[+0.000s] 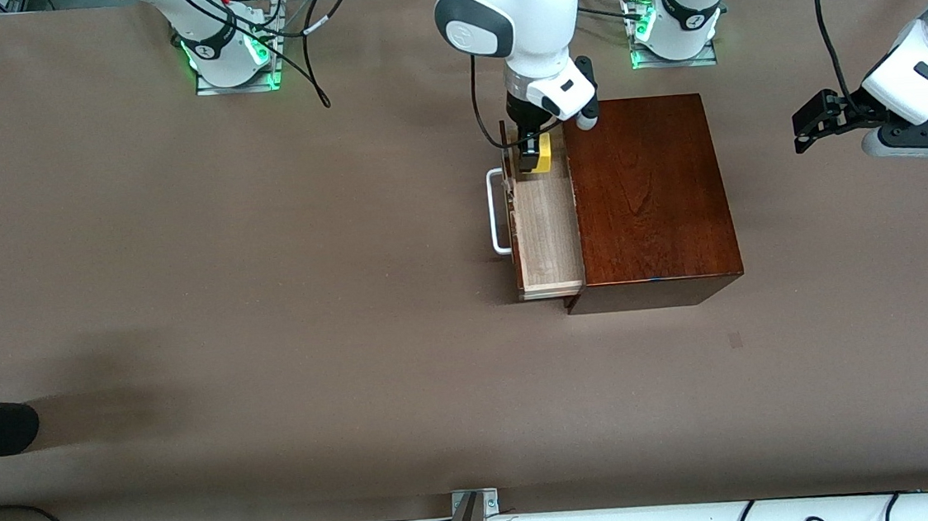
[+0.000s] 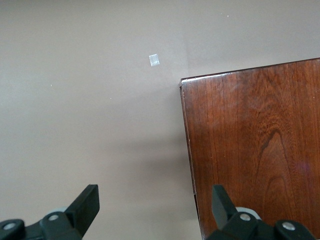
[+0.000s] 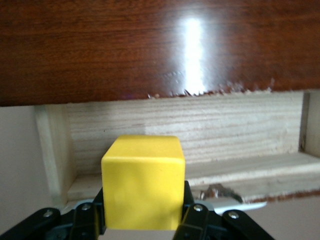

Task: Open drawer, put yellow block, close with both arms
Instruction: 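Lower the cube into the drawer and open the right gripper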

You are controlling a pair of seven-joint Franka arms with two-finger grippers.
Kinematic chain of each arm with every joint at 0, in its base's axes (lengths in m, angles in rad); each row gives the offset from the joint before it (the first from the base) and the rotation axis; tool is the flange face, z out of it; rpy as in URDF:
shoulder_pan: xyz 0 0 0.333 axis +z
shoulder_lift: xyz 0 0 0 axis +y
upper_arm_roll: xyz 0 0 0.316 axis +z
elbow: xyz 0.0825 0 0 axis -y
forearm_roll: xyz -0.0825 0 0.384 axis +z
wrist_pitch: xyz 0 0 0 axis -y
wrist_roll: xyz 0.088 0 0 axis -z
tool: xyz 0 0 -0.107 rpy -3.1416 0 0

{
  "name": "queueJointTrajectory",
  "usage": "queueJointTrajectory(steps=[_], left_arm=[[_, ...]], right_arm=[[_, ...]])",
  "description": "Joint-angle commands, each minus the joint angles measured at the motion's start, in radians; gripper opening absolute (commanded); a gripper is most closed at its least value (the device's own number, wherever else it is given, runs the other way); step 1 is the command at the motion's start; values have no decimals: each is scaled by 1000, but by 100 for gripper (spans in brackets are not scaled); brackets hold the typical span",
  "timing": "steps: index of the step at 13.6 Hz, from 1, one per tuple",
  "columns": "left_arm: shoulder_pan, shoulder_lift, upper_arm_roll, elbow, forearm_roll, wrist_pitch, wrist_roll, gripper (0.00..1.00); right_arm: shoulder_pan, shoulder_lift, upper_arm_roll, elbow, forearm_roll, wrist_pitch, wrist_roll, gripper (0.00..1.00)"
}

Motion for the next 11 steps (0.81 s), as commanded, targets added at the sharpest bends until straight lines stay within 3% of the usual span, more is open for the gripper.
queueJointTrajectory(steps=[1, 11], left_arm=[[3, -10, 1, 1, -24, -9, 18, 100], [3, -10, 1, 1, -24, -9, 16, 100]], right_arm=[[16, 37, -8, 44, -40, 8, -66, 0], [23, 85, -19, 42, -61, 31, -112, 0]])
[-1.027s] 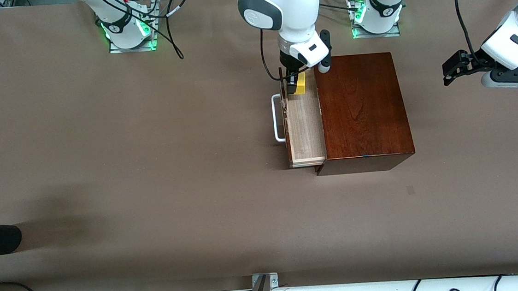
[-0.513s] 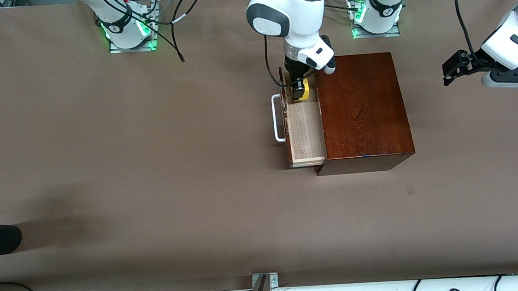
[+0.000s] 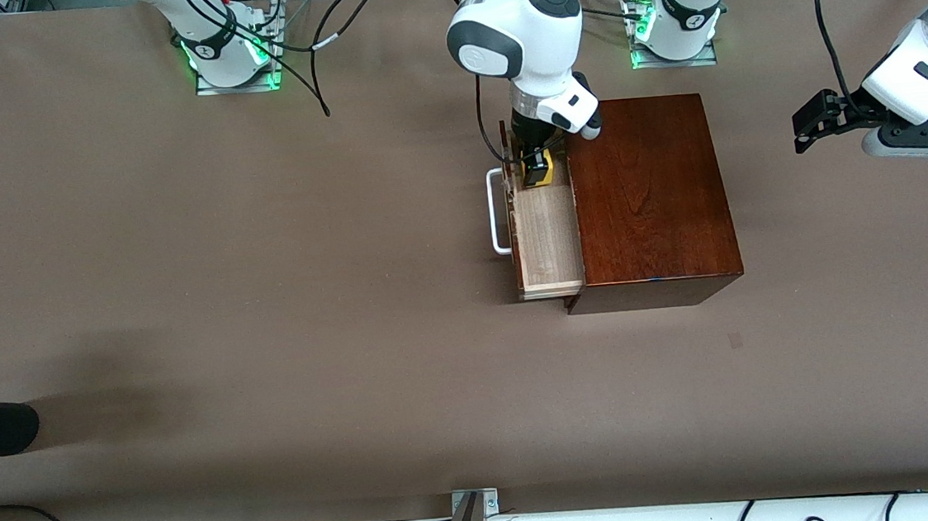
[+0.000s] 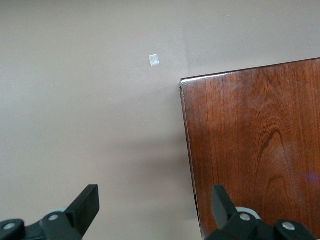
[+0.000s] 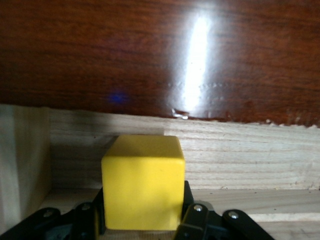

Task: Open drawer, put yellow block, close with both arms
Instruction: 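Lower the cube into the drawer and open the right gripper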

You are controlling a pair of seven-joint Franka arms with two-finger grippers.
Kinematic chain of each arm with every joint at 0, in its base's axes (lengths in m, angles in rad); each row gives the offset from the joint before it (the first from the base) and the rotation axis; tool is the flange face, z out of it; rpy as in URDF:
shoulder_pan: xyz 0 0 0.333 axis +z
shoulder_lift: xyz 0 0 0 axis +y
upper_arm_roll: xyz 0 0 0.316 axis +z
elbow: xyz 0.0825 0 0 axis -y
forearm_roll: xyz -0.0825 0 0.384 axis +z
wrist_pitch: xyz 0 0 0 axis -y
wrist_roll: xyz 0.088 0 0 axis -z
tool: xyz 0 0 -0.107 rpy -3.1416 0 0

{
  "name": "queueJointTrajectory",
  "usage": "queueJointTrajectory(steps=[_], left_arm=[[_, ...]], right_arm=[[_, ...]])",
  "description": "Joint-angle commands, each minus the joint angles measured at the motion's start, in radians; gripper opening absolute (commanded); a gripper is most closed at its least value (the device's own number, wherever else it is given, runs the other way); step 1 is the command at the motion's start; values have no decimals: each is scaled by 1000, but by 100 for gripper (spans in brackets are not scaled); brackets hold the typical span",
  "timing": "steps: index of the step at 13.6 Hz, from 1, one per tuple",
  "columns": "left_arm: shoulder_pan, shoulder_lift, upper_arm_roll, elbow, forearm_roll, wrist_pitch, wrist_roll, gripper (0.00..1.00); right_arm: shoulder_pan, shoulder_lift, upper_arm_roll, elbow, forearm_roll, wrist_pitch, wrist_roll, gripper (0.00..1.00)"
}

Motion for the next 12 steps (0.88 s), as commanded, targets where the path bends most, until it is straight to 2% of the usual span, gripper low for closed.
queueJointTrajectory(steps=[1, 12], left_arm=[[3, -10, 1, 1, -24, -9, 18, 100], [3, -10, -1, 1, -24, -9, 16, 100]], right_arm=[[5, 25, -6, 41, -12, -12, -21, 0], [3, 44, -6, 39, -4, -8, 23, 2]])
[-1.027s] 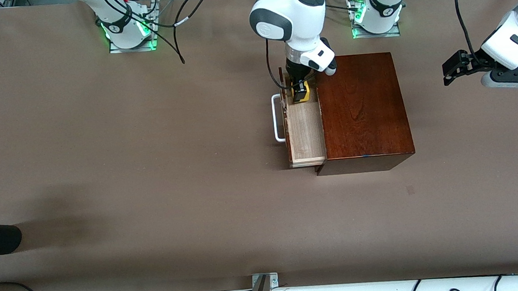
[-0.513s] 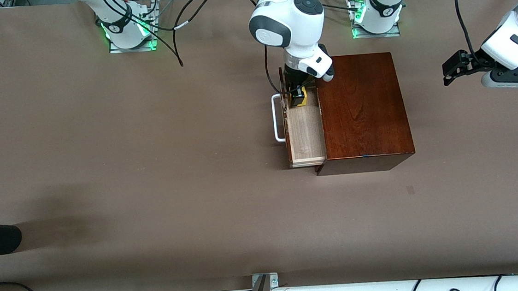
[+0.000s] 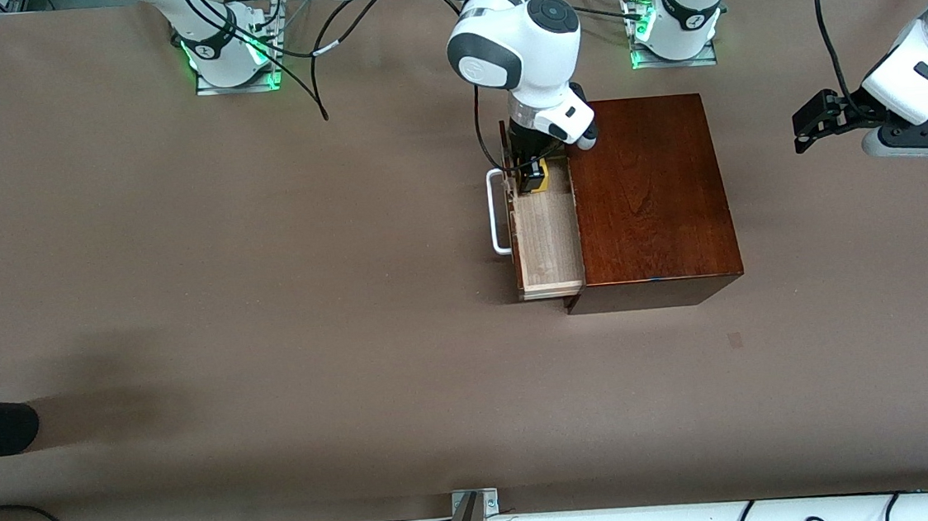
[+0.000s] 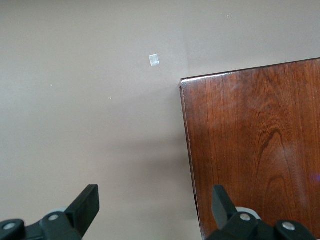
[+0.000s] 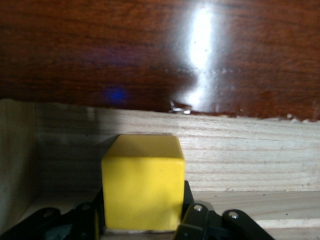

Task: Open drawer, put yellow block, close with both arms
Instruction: 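Lower the cube into the drawer and open the right gripper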

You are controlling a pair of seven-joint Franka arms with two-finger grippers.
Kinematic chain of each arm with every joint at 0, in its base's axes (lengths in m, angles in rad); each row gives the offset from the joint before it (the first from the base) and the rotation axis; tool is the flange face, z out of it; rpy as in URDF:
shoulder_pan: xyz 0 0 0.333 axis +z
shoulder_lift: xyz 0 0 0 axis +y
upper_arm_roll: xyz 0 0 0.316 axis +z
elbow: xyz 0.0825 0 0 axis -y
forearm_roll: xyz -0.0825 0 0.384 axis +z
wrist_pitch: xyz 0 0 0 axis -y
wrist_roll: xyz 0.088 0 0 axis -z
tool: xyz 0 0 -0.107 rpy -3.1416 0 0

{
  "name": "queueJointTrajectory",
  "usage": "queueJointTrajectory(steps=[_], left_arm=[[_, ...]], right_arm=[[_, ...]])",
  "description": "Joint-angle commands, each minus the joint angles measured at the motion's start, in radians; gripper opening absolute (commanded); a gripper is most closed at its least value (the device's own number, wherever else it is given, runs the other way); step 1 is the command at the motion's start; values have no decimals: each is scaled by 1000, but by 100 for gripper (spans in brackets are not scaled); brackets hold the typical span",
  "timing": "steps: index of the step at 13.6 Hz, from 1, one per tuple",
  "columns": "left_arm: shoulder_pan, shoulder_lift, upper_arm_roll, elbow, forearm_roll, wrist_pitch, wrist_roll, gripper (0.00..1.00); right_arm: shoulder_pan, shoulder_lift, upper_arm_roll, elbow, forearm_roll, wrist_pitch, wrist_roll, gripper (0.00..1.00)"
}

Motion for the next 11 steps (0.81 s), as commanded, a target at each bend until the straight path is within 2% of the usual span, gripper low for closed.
queueJointTrajectory(steps=[1, 2, 3, 4, 5, 9, 11], left_arm=[[3, -10, 1, 1, -24, -9, 16, 100], [3, -10, 1, 1, -24, -9, 16, 100], [3, -10, 1, 1, -24, -9, 16, 100], [3, -10, 1, 1, -24, -9, 16, 100], [3, -10, 0, 1, -24, -9, 16, 100], [3, -10, 0, 1, -24, -9, 16, 100], [3, -10, 1, 1, -24, -9, 16, 100]], right_arm=[[3, 27, 1, 34, -4, -2, 17, 4], [3, 27, 1, 34, -4, -2, 17, 8], [1, 27, 1, 34, -4, -2, 17, 16], [-5, 27, 1, 34, -4, -1, 16, 97], [-14, 27, 1, 34, -3, -1, 16, 100], [-16, 15, 7, 38, 2, -13, 16, 100], [-16, -13, 6, 64, 57, -43, 16, 100]])
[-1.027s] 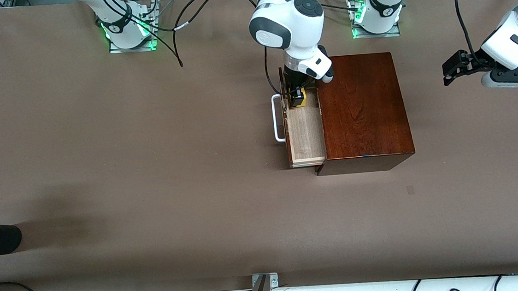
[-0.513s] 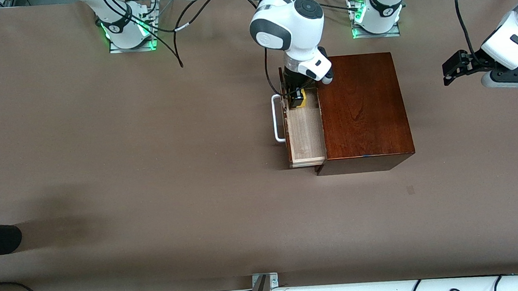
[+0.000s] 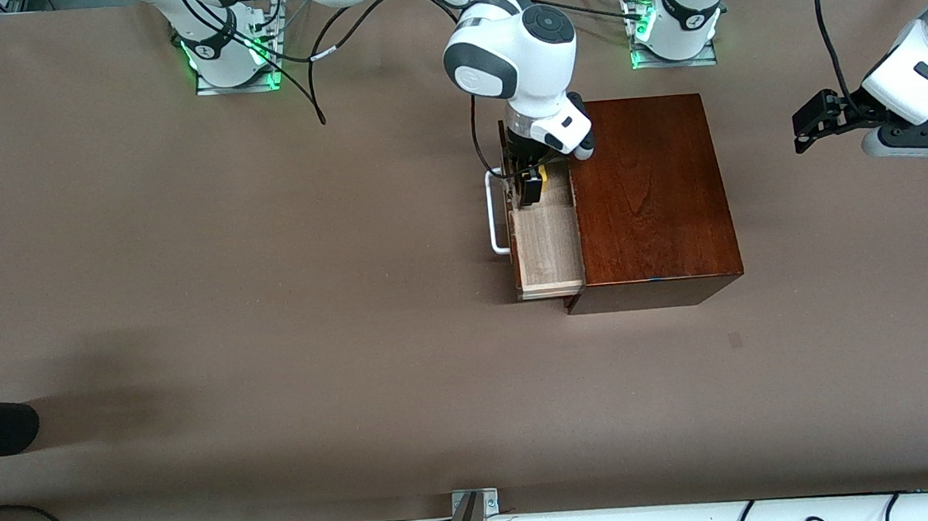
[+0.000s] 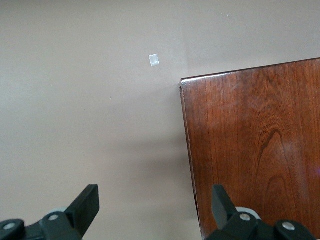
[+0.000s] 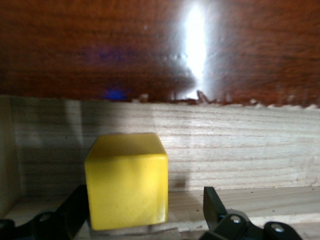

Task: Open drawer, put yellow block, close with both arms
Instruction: 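Lower the cube into the drawer and open the right gripper, then lift the right gripper away while the left gripper moves toward the drawer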

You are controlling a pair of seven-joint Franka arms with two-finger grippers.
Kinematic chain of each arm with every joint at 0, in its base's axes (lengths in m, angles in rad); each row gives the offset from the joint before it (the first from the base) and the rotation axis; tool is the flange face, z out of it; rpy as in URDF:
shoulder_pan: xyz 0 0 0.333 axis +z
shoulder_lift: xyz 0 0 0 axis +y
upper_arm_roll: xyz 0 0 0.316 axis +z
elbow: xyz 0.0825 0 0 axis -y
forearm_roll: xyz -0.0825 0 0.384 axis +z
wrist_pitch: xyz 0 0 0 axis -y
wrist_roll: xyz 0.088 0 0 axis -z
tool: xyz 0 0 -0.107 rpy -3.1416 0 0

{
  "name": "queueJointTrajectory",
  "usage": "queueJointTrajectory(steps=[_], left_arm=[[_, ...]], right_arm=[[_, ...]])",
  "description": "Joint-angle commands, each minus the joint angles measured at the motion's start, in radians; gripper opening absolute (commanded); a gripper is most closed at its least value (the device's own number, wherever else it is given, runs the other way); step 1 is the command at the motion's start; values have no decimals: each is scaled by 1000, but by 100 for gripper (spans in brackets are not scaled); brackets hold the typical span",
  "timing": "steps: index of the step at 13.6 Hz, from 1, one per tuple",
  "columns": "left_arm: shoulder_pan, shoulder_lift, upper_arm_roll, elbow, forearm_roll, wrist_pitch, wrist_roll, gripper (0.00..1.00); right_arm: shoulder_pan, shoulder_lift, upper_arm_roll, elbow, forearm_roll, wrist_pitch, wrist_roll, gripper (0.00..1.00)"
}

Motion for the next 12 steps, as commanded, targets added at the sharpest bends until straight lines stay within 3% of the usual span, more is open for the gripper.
queueJointTrajectory(steps=[1, 7, 12], left_arm=[[3, -8, 1, 1, -24, -9, 16, 100], [3, -8, 1, 1, -24, -9, 16, 100], [3, -10, -2, 1, -24, -18, 29, 100]], right_arm=[[-3, -32, 9, 68, 52, -82, 3, 100], [-54, -152, 5, 107, 115, -150, 3, 100], [-228, -259, 5, 105, 174, -217, -8, 100]])
